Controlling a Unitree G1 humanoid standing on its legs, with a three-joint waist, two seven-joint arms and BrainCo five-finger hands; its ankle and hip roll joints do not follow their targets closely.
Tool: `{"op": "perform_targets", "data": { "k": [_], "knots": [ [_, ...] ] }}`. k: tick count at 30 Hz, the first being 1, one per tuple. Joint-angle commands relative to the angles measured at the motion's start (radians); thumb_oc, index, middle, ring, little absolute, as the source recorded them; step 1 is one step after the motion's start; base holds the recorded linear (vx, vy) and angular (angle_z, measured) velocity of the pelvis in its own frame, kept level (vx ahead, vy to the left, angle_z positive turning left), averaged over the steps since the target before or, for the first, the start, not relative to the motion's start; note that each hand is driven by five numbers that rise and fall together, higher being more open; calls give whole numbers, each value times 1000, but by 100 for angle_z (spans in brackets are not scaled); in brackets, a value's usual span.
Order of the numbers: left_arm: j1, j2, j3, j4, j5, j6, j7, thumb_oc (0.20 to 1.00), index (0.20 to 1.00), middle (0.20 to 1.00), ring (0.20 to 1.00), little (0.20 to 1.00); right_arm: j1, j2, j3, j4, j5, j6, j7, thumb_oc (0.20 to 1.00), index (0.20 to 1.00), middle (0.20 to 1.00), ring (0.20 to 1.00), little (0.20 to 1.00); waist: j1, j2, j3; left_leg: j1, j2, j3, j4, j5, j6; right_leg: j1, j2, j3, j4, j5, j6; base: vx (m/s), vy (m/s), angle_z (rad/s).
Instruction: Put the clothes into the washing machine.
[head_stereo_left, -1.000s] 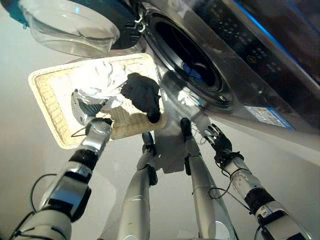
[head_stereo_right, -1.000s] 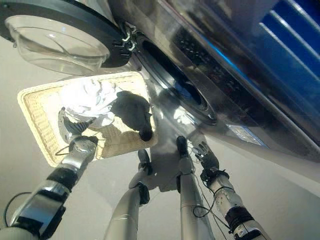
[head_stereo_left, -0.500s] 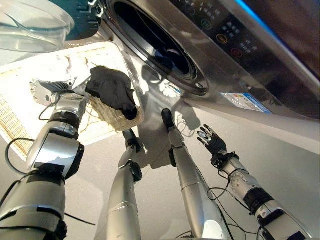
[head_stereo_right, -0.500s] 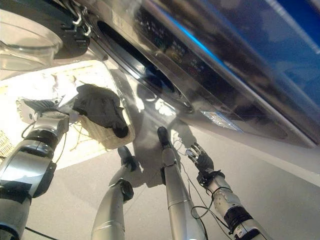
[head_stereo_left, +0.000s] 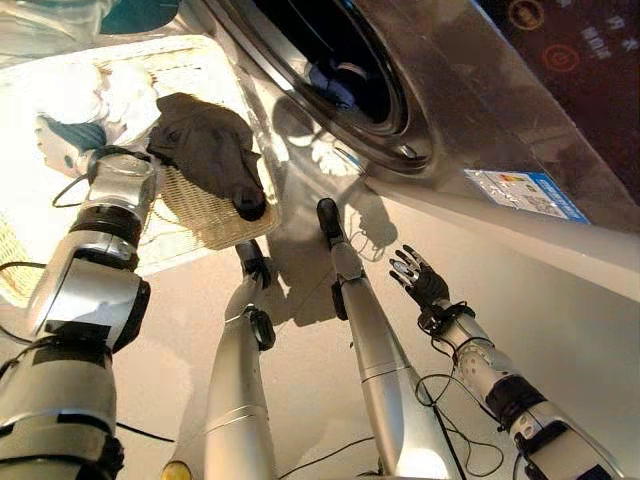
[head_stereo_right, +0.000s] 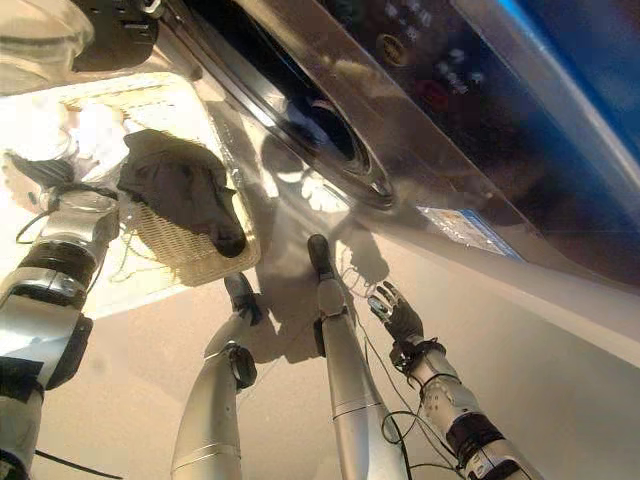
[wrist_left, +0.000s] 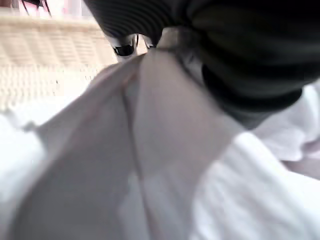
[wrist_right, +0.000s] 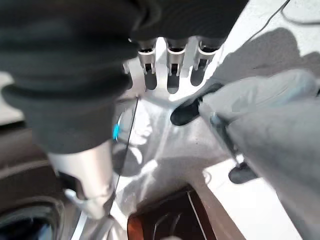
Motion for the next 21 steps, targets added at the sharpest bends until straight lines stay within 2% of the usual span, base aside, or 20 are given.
{"op": "perform_targets", "data": {
  "k": [1,3,5,10,11,13,14,15,16,18,20,21],
  "knots": [
    [4,-21,12,-122,49,-84,-47,200,200,200,200,200,80,-3,13,-76,-34,-25,24,1000,1000,1000,1000,1000,2,-32,-6,89,-48,-9,70,-119,-20,77,69,-23,-104,12,0,-61,-60,7],
    [23,-17,19,-143,61,-78,-36,200,200,200,200,200,87,-3,8,-83,-37,-28,29,1000,1000,1000,1000,1000,10,-26,-6,102,-47,-12,55,-109,-21,89,70,-25,-102,6,-2,-57,-59,7],
    [102,-9,40,-214,114,-61,-11,200,200,200,200,200,104,6,-1,-106,-59,-36,17,1000,1000,1000,1000,1000,46,-1,-6,150,-48,-25,-1,-73,-25,135,75,-38,-100,-16,-7,-92,-119,8],
    [232,-9,85,-312,169,-37,24,200,200,200,200,200,118,20,0,-123,-103,-37,-11,1000,1000,1000,1000,1000,100,35,-6,231,-44,-58,-80,-16,-32,223,82,-76,-90,-55,-18,-71,-119,18],
    [236,-10,87,-315,170,-36,25,200,200,200,200,200,120,20,1,-123,-104,-37,-11,1000,1000,1000,1000,1000,98,35,-6,234,-44,-59,-82,-16,-33,226,81,-77,-91,-55,-18,-53,-105,18],
    [322,-11,105,-386,257,-17,43,200,200,200,200,200,124,22,-3,-148,-151,-43,-41,1000,1000,1000,1000,1000,135,55,-6,271,-39,-75,-128,14,-37,272,77,-107,-81,-80,-22,-49,-118,13],
    [325,-12,107,-388,258,-16,43,200,200,200,200,200,125,21,-2,-149,-151,-43,-41,1000,1000,1000,1000,1000,133,56,-6,273,-39,-76,-129,15,-37,274,77,-108,-82,-80,-22,-37,-115,15],
    [363,-13,116,-426,296,-14,44,200,200,200,200,200,127,21,-9,-168,-175,-43,-45,1000,1000,1000,1000,1000,152,63,-6,287,-37,-81,-145,25,-40,292,74,-121,-75,-92,-24,-19,-99,17],
    [419,-20,136,-474,314,-33,20,200,200,200,200,200,129,20,-15,-195,-216,-50,-49,1000,1000,1000,1000,1000,172,76,-6,305,-34,-88,-163,37,-44,315,70,-138,-61,-110,-25,-22,-115,15],
    [452,-26,150,-508,322,-48,-2,200,200,200,200,200,128,22,-19,-213,-239,-57,-59,1000,1000,1000,1000,1000,185,84,-6,317,-33,-93,-172,43,-46,330,66,-149,-52,-121,-25,-18,-102,12],
    [515,-42,169,-603,332,-75,-93,200,200,200,200,200,115,26,-22,-258,-325,-74,-79,1000,1000,1000,1000,1000,214,98,-6,333,-29,-104,-193,63,-49,354,57,-173,-41,-133,-24,-26,-116,22],
    [518,-43,169,-603,332,-75,-93,200,200,200,200,200,119,27,-21,-259,-325,-74,-79,1000,1000,1000,1000,1000,212,97,-6,339,-30,-105,-191,55,-49,360,55,-173,-36,-143,-24,-25,-91,30]
  ]
}}
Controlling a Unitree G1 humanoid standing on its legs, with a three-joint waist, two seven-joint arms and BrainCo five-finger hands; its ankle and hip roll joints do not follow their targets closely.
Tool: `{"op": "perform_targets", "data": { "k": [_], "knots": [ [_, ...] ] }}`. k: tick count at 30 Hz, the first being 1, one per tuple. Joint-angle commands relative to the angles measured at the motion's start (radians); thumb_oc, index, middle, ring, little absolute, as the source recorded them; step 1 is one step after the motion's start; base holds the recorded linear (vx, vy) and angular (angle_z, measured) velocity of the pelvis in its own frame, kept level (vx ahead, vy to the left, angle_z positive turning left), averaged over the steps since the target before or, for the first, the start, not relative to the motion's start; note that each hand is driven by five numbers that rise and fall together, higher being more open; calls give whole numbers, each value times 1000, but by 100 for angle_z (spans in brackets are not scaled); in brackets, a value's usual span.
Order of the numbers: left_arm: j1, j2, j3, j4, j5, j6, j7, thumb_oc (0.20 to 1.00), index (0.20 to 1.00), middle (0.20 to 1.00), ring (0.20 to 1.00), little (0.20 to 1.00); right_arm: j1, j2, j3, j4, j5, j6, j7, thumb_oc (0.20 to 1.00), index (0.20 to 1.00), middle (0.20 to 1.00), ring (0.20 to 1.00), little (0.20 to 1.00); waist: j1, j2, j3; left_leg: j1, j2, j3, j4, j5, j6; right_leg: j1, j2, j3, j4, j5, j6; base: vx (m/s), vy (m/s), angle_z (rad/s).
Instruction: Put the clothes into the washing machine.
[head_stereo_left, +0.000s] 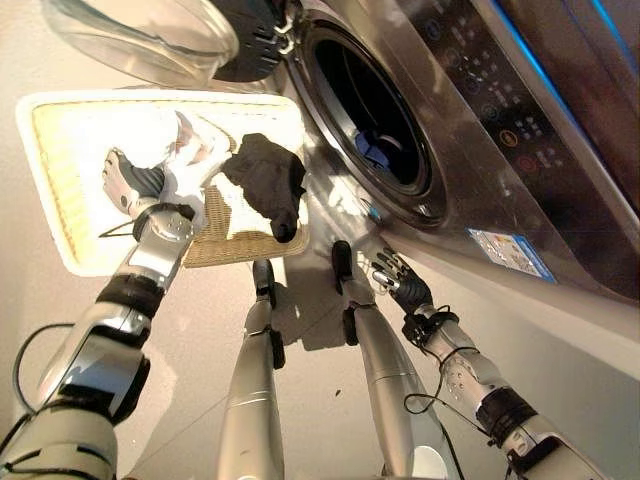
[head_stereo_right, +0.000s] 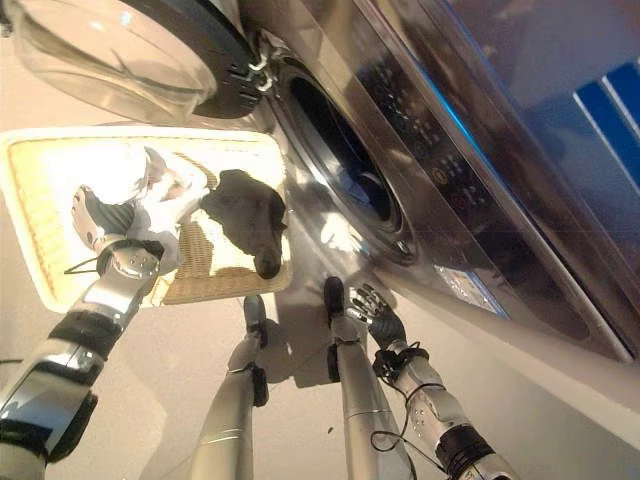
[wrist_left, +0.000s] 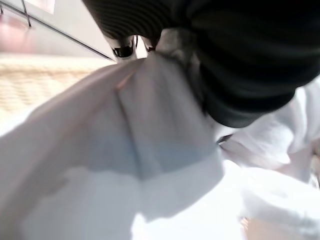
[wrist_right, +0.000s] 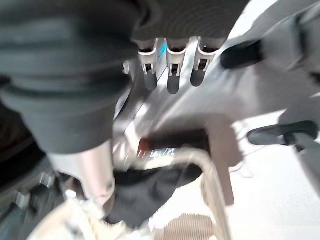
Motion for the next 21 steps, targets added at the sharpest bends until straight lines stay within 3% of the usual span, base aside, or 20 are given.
{"op": "perform_targets", "data": {
  "k": [1,2,5,8,10,12,21],
  "knots": [
    [16,-8,62,-88,80,-73,-79,200,200,200,200,200,40,-15,-32,-122,-116,-64,-24,1000,1000,1000,1000,1000,8,87,-11,23,-61,48,-5,-11,31,68,40,-14,-25,-56,56,6,-84,26],
    [42,-15,56,-119,65,-108,-145,200,200,200,200,200,32,-11,-29,-137,-160,-75,-30,1000,1000,1000,1000,1000,18,91,-11,36,-60,45,-10,-13,29,82,36,-21,-13,-71,58,-15,-123,26],
    [97,-20,28,-226,126,-99,-243,200,200,200,200,200,-9,-13,-30,-188,-255,-74,-59,1000,1000,1000,1000,1000,39,105,-11,54,-58,33,-36,0,28,105,30,-38,-8,-83,63,-25,-84,26],
    [124,-18,-2,-338,87,-117,-408,200,200,200,200,200,-64,-29,-20,-226,-375,-48,-79,1000,1000,1000,1000,1000,53,120,-11,67,-59,30,-48,10,25,125,21,-48,-9,-89,66,-11,-3,20],
    [143,-16,-26,-451,-25,-139,-574,200,200,200,200,200,-106,-59,-4,-238,-443,-27,-67,1000,1000,1000,1000,1000,59,133,-11,83,-65,31,-49,6,28,143,8,-57,-18,-87,70,-12,28,15],
    [143,-22,-46,-498,-100,-165,-676,200,200,200,200,200,-139,-61,11,-221,-473,-26,-54,1000,1000,1000,1000,1000,66,141,-11,82,-66,33,-49,11,29,150,3,-64,-34,-72,72,-31,18,17],
    [127,-58,-141,-631,-259,-147,-938,200,200,200,200,200,-254,-84,108,-214,-613,26,-70,1000,1000,1000,1000,1000,77,152,-11,111,-79,38,-50,7,42,183,-12,-71,-50,-58,83,-8,1,3]
  ]
}}
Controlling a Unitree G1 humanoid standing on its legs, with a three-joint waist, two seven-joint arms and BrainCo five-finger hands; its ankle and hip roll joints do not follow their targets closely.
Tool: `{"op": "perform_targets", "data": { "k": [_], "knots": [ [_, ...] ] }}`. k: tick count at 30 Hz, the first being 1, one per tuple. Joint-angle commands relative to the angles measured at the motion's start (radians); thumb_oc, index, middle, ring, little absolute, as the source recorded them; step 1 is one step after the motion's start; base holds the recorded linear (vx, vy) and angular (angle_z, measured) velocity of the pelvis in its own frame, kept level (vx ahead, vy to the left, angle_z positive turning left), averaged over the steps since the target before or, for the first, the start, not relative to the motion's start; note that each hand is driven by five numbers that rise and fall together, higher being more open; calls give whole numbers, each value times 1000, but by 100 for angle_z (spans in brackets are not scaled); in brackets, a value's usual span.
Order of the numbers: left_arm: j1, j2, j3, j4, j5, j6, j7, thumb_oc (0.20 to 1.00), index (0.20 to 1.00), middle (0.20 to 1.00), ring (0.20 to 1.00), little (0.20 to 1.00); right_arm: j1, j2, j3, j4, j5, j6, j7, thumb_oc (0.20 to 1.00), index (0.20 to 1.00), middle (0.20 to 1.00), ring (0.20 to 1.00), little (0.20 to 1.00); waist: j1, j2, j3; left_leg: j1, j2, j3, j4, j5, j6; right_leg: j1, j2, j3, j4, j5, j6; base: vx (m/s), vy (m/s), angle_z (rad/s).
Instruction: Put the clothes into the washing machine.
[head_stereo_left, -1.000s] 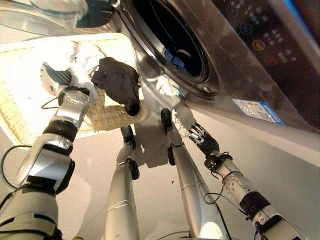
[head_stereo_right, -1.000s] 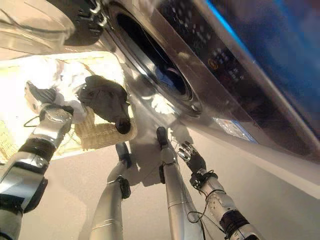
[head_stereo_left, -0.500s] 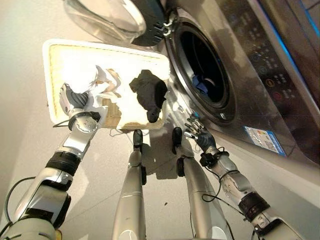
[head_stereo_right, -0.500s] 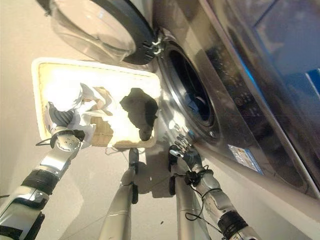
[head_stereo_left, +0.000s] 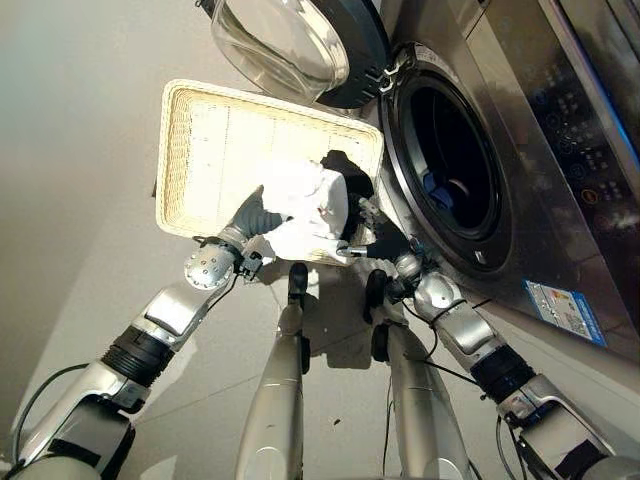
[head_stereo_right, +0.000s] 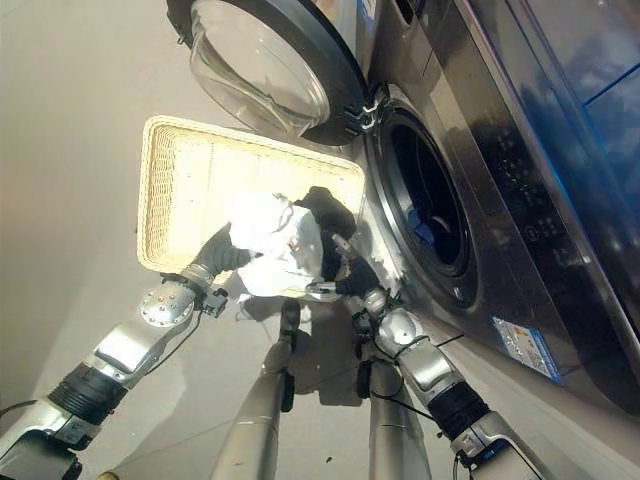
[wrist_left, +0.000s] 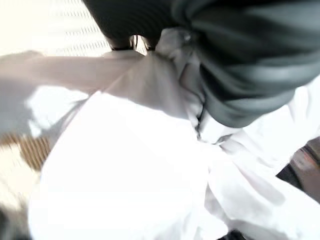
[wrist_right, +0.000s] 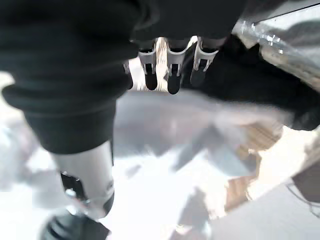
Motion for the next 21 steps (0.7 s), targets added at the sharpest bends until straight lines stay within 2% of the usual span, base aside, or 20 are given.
{"op": "perform_targets", "data": {
  "k": [1,10,14,17,21],
  "knots": [
    [-37,-59,-12,-138,-70,-39,-98,200,200,200,200,200,-47,-36,25,-74,-58,-17,-16,1000,1000,1000,1000,1000,-29,73,-21,6,-69,92,17,-44,51,81,29,22,-95,4,90,0,0,0],
    [-98,-69,-97,-175,-191,25,-214,200,200,200,200,200,-96,-64,84,-74,-40,40,-33,1000,1000,1000,1000,1000,-50,64,-21,28,-64,113,3,-47,58,95,32,38,-119,22,97,0,20,-5],
    [-105,-74,-110,-176,-221,24,-225,200,200,200,200,200,-99,-65,92,-68,-25,47,-32,1000,1000,1000,1000,1000,-52,62,-21,29,-63,117,-1,-46,59,96,32,40,-126,26,98,-6,6,-5],
    [-107,-104,-137,-178,-264,27,-241,200,200,200,200,200,-97,-56,108,-52,49,47,-34,1000,1000,1000,1000,1000,-57,56,-21,30,-62,120,-10,-46,62,93,33,44,-133,33,101,0,0,0],
    [-116,-135,-162,-167,-297,38,-252,200,200,200,200,200,-96,-32,121,-43,90,87,-5,1000,1000,1000,1000,1000,-63,51,-21,29,-63,122,-15,-44,65,91,34,47,-141,40,102,-2,3,-1]
  ]
}}
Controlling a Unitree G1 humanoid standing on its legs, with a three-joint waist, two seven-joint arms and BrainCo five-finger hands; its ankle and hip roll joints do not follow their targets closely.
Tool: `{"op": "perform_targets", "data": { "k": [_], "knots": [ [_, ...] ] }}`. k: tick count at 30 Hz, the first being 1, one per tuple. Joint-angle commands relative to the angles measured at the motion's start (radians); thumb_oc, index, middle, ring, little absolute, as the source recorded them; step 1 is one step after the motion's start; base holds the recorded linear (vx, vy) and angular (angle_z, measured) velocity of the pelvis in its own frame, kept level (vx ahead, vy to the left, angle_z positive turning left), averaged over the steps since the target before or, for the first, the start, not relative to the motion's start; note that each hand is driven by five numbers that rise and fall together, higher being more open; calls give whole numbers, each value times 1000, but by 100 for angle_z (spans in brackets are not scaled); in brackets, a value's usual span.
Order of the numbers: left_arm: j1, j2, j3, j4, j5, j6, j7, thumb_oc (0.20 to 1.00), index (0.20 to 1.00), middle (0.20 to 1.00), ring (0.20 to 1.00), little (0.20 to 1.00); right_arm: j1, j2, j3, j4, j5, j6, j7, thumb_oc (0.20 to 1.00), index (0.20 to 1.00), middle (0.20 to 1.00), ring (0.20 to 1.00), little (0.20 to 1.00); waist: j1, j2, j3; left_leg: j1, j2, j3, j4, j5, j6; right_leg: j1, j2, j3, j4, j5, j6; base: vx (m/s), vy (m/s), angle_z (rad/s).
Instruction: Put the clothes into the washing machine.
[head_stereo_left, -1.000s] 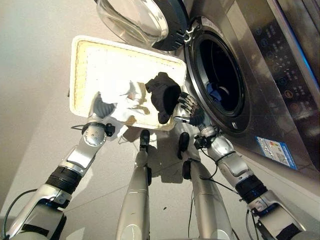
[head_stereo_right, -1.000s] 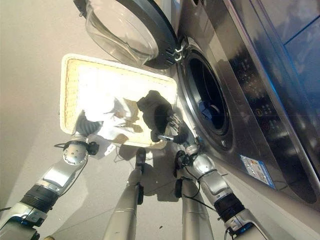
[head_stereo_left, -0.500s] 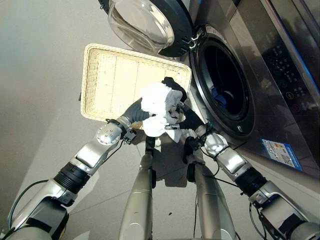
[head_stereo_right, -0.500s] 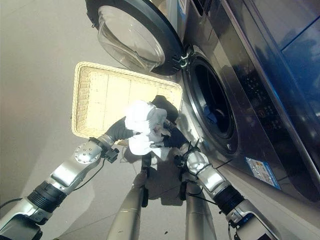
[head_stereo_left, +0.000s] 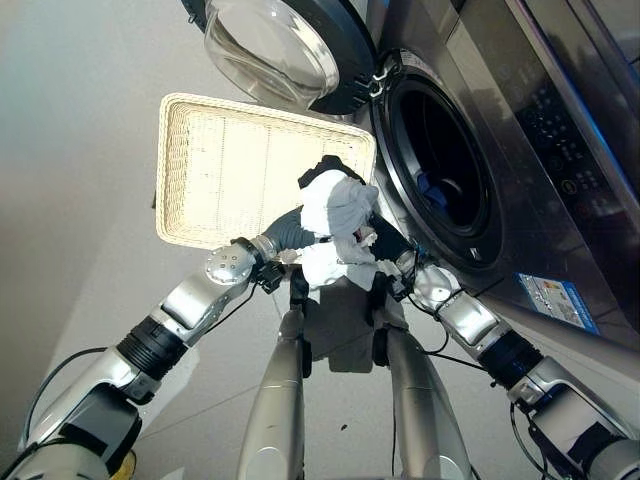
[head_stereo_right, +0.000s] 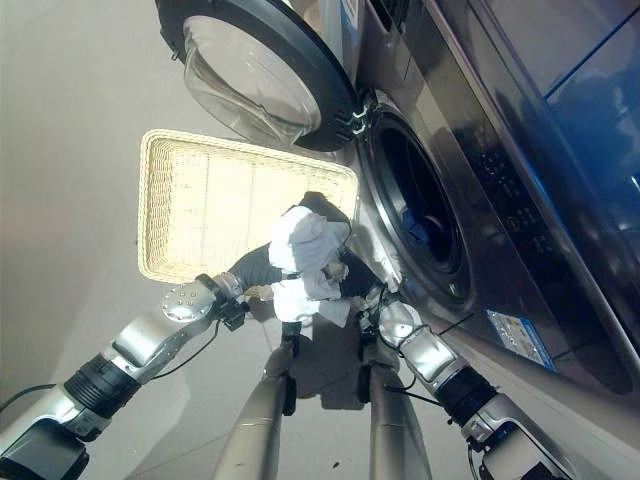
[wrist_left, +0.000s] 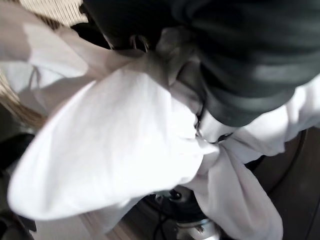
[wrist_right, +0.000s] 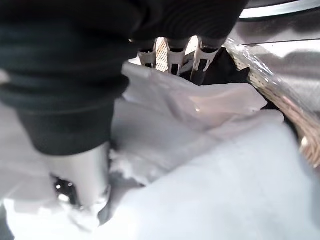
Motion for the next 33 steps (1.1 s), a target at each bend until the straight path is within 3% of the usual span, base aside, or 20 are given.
{"op": "perform_targets", "data": {
  "k": [1,4,5,6,7,15,16,17,21,22,24,26,28,33],
  "knots": [
    [-51,-111,-46,-143,-95,-52,-89,200,200,200,200,200,-47,41,38,-47,54,14,30,1000,1000,1000,1000,1000,-33,44,-21,16,-68,90,-9,-44,54,63,20,22,-77,0,89,-2,21,-6],
    [-48,-131,-62,-141,-100,-59,-81,200,200,200,200,200,-48,46,71,-38,106,72,133,1000,1000,1000,1000,1000,-33,42,-21,15,-69,90,-14,-43,55,62,19,24,-85,6,89,-5,11,-6],
    [-47,-135,-67,-136,-90,-71,-65,200,200,200,200,200,-47,42,81,-35,148,85,171,630,630,630,630,630,-32,41,-21,14,-70,87,-15,-42,57,61,18,22,-87,8,90,0,0,0],
    [-48,-136,-71,-131,-86,-77,-56,200,200,200,200,200,-48,42,87,-34,168,89,179,514,514,514,514,514,-31,40,-21,15,-70,86,-15,-42,57,61,18,22,-87,9,90,0,0,0],
    [-47,-145,-79,-122,-87,-83,-38,200,200,200,200,200,-45,49,93,-32,219,92,182,200,200,200,200,200,-30,37,-21,15,-72,83,-16,-40,59,62,18,22,-90,12,90,0,0,0],
    [-27,-211,-87,-37,-79,-84,87,219,219,219,219,219,-13,115,72,8,395,38,165,200,200,200,200,200,-31,23,-21,9,-70,81,-27,-33,59,56,26,20,-107,25,95,0,0,0],
    [-24,-221,-89,-26,-82,-76,85,382,382,382,382,382,-10,122,70,10,406,31,161,200,200,200,200,200,-32,22,-21,8,-70,81,-30,-32,59,55,27,20,-110,27,96,4,-11,-3],
    [-7,-245,-98,5,-103,-55,98,1000,1000,1000,1000,1000,1,141,59,19,451,11,158,200,200,200,200,200,-34,18,-21,4,-67,86,-34,-30,58,49,28,16,-117,35,98,6,-10,-6],
    [2,-256,-102,18,-112,-47,110,1000,1000,1000,1000,1000,5,147,56,23,461,3,152,200,200,200,200,200,-34,17,-21,1,-65,88,-37,-28,57,45,28,13,-120,38,99,3,-3,-4],
    [11,-273,-116,58,-97,-35,162,1000,1000,1000,1000,1000,1,154,49,44,412,-24,111,200,200,200,200,200,-34,11,-21,-4,-61,95,-48,-22,53,38,28,5,-134,51,102,10,-17,-14],
    [15,-285,-118,83,-81,-48,167,1000,1000,1000,1000,1000,-11,146,47,62,324,-58,76,200,200,200,200,200,-34,9,-21,-8,-59,98,-52,-21,51,33,27,4,-138,54,104,11,-19,-13],
    [14,-293,-120,103,-91,-42,185,1000,1000,1000,1000,1000,-29,132,40,86,360,-61,40,200,200,200,200,200,-33,9,-21,-7,-57,102,-52,-23,51,33,25,1,-141,56,106,31,-22,-13],
    [13,-300,-117,129,-75,-76,214,1000,1000,1000,1000,1000,-36,129,22,125,404,-80,32,200,200,200,200,200,-31,10,-21,-7,-58,103,-51,-25,50,32,22,-1,-143,59,107,35,-30,-7],
    [29,-282,-87,185,109,-160,414,1000,1000,1000,1000,1000,-30,120,-49,193,492,-147,23,200,200,200,200,200,-23,12,-21,-12,-68,95,-35,-33,49,31,13,-10,-145,65,111,25,-29,-3]
  ]
}}
